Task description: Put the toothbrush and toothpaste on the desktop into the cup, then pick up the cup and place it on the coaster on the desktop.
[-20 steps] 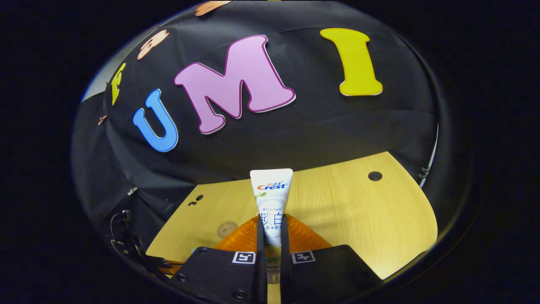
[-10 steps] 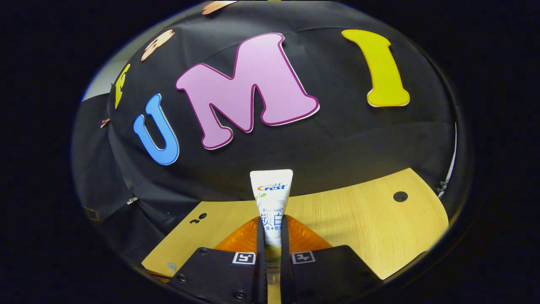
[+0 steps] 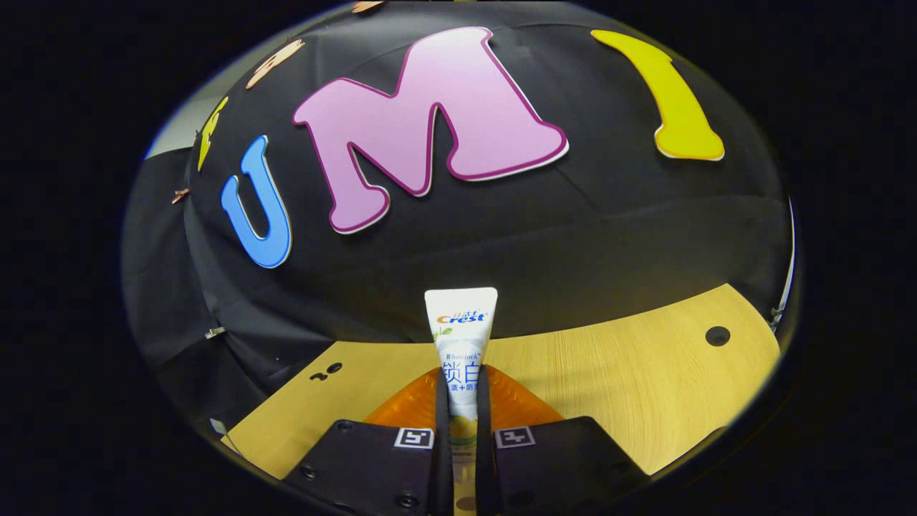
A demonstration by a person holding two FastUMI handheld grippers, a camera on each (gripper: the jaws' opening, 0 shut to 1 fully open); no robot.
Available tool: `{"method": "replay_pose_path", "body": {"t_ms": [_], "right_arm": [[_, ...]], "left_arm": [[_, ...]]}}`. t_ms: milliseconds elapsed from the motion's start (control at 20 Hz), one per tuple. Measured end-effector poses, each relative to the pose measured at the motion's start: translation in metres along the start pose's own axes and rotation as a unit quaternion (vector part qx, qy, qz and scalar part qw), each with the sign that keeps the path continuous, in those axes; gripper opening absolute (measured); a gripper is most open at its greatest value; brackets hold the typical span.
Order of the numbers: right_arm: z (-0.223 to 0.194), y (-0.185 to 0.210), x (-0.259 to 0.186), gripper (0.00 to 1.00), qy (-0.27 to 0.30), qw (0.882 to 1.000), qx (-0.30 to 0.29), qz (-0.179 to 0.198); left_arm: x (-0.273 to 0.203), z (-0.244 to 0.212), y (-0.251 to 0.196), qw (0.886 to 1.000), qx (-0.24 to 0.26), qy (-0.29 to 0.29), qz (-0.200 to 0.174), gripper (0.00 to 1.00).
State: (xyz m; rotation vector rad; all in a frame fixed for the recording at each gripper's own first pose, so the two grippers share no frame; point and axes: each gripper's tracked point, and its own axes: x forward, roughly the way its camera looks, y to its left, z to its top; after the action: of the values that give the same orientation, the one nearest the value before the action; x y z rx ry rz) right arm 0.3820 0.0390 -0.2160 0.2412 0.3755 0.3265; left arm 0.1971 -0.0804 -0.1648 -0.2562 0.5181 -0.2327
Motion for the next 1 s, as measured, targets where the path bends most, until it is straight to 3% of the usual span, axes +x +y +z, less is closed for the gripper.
{"method": "replay_pose_path", "body": {"t_ms": [500, 800, 850, 900, 950, 1000], "right_arm": [[-0.034, -0.004, 0.017, 0.17, 0.017, 1.0, -0.023, -0.003], [-0.055, -0.006, 0.012, 0.29, 0.038, 0.999, -0.017, 0.001], [-0.056, -0.007, 0.008, 0.32, 0.035, 0.999, -0.016, 0.002], [-0.053, -0.007, 0.002, 0.49, 0.028, 0.999, -0.016, 0.002], [-0.048, -0.009, -0.004, 0.59, 0.022, 1.0, -0.016, 0.002], [-0.046, -0.012, -0.009, 0.82, 0.023, 1.0, -0.017, -0.001]], "left_arm": [[0.011, -0.006, -0.019, 1.0, -0.007, -0.001, -0.013, 0.06], [0.009, -0.004, -0.034, 1.0, -0.005, -0.004, -0.022, 0.06], [0.01, -0.005, -0.038, 1.0, -0.005, -0.006, -0.024, 0.06], [0.01, -0.003, -0.04, 1.0, -0.004, -0.01, -0.025, 0.06], [0.01, -0.002, -0.043, 1.0, -0.002, -0.013, -0.027, 0.06], [0.011, 0.0, -0.047, 0.999, 0.001, -0.018, -0.028, 0.06]]}}
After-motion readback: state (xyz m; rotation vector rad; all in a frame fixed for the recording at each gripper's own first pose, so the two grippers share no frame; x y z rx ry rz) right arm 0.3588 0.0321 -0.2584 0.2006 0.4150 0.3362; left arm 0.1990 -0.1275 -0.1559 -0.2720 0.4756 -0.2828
